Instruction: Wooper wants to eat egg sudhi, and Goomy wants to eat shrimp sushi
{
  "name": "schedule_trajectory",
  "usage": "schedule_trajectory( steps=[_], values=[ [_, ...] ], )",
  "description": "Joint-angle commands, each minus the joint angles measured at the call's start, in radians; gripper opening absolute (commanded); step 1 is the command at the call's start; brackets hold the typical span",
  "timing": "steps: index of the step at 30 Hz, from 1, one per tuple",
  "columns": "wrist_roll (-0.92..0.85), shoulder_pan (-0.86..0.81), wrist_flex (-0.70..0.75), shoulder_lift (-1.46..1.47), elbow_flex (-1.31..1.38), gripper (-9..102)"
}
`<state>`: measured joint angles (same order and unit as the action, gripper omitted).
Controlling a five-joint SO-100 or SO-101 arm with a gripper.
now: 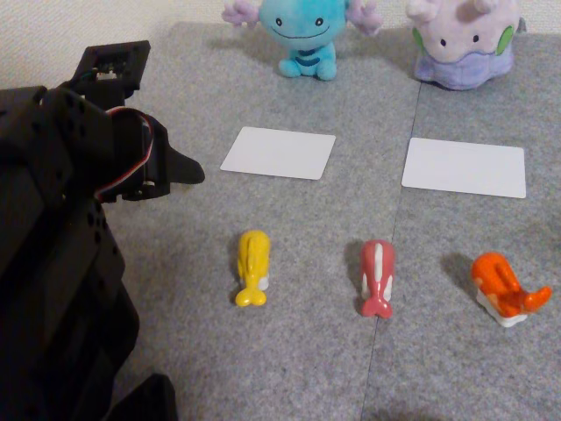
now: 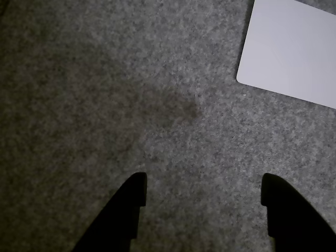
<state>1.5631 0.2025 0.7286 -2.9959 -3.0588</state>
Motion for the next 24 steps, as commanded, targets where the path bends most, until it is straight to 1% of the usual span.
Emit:
schedule_trajectory(
  steps=[1, 17, 21, 24],
  values=[
    [-0.115, -0.008, 0.049, -0.009, 0.008, 26],
    [-0.11, -0.011, 0.043, -0.009, 0.015, 26],
    [-0.107, -0.094, 0.041, -0.011, 0.055, 26],
    [-0.115, -0.156, 0.097, 0.005, 0.149, 26]
  ],
)
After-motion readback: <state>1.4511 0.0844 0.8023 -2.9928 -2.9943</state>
